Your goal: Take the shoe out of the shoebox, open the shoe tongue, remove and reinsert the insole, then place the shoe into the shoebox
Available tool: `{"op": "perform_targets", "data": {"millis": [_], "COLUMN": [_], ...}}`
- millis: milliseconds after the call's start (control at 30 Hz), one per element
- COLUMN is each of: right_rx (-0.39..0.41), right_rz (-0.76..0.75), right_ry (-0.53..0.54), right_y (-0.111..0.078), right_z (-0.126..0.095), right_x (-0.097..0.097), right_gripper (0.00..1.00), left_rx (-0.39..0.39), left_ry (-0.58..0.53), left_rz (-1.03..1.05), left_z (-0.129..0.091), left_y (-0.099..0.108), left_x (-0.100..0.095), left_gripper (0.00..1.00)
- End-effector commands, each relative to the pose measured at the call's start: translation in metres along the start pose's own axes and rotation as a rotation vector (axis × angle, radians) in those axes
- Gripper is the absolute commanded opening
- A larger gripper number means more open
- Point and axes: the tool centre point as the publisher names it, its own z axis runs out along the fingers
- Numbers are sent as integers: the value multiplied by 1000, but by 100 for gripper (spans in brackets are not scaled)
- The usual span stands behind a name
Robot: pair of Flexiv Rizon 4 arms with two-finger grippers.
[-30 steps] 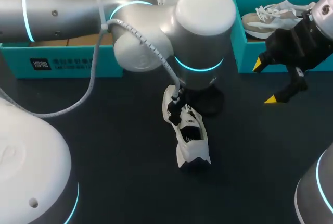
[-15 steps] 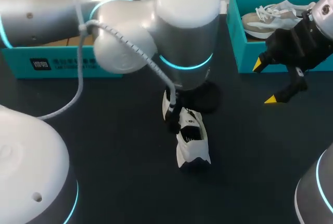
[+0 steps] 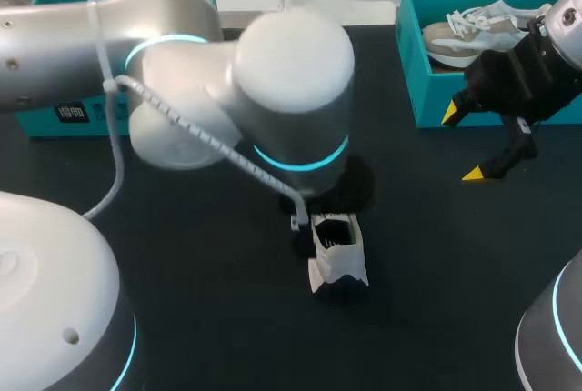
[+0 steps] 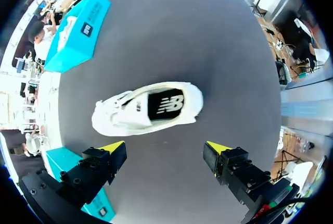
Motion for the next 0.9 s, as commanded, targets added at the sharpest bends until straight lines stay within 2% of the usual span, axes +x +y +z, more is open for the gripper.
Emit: {"op": "perform_targets", "data": {"millis": [33,367,500,800,900], "right_rx": [2,2,2,2,2], "right_rz": [1,1,1,1,1], "right_ry": [2,2,2,2,2], "right_y": [1,1,1,1,1], "right_z": [2,2,2,2,2], "right_x": [-1,-1,-1,-1,-1], "right_gripper": [100,100,100,100,100], "left_rx": [2,74,111,111,139], "left_ry": [-21,43,62,77,79], "left_rz": [-23,-114,-82,-114,-114], "left_z": [1,20,38,73,84], "left_y": [-13,-34,-43,-58,-61], "left_x": [16,35,39,39,40], "left_gripper": [100,100,100,100,100]}}
